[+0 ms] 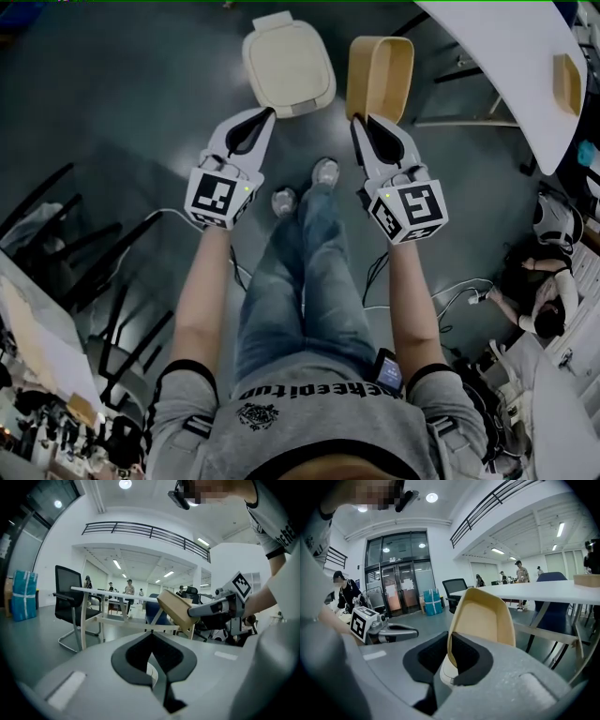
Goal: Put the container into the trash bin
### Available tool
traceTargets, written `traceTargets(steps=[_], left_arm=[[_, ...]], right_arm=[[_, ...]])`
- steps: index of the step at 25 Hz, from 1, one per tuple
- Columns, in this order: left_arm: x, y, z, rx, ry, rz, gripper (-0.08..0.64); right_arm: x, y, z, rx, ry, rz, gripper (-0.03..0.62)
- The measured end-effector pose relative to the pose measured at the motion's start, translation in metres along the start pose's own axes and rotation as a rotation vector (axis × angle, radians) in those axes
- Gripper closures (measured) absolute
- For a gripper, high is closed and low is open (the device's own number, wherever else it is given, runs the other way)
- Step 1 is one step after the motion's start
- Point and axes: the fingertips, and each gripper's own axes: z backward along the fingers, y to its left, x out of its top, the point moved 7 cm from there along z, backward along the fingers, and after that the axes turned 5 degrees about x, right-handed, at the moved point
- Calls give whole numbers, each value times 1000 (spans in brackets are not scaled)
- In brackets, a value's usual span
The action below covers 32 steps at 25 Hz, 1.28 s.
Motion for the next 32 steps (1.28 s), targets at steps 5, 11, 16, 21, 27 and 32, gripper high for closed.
traceTargets(steps=[5, 11, 16, 21, 27, 32], left_arm=[[-43, -3, -18, -12, 76, 29, 547], [-85, -9, -45, -21, 149, 21, 555], [-122, -14, -66, -30, 215, 18, 555], [-156, -16, -83, 3, 303, -2, 554], [-188, -19, -105, 17, 407, -31, 551], [-205, -18, -122, 54, 468, -19, 554]], right_arm=[[-17, -3, -4, -2, 10, 8, 566], [-37, -9, -6, -8, 22, 2, 566], [-58, -13, -12, -4, 42, -5, 566], [-74, -13, -16, 9, 63, -5, 566], [-87, -22, -16, 11, 81, -27, 566], [-98, -32, -12, 2, 93, -43, 566]])
